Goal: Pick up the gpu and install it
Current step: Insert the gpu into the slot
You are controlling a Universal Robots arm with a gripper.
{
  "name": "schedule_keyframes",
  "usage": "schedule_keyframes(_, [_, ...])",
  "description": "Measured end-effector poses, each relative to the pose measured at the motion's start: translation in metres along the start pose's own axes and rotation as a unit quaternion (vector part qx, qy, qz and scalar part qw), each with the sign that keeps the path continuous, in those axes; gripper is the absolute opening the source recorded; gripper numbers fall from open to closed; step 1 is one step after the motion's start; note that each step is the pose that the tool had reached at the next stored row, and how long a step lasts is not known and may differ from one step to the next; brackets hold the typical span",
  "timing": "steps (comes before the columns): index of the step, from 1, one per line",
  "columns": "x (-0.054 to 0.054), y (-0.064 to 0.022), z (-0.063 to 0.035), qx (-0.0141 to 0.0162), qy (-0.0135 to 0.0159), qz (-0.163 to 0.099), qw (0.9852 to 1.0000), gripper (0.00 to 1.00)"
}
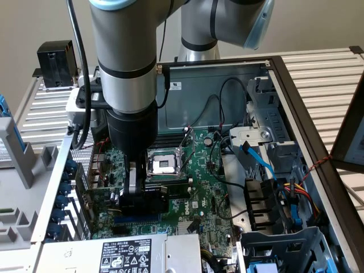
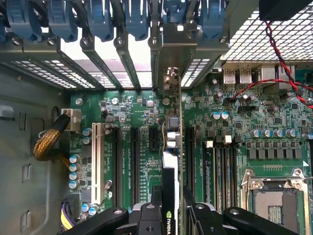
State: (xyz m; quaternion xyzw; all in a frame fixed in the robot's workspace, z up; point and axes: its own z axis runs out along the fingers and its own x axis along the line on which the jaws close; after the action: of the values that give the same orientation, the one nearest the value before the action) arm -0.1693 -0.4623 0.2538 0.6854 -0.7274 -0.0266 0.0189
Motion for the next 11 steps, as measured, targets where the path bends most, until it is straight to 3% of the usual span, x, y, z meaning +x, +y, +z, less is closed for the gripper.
schedule_keyframes(11, [0.0003, 0.0000, 0.0001, -0.0016, 0.0002, 0.000, 1.0000, 0.26])
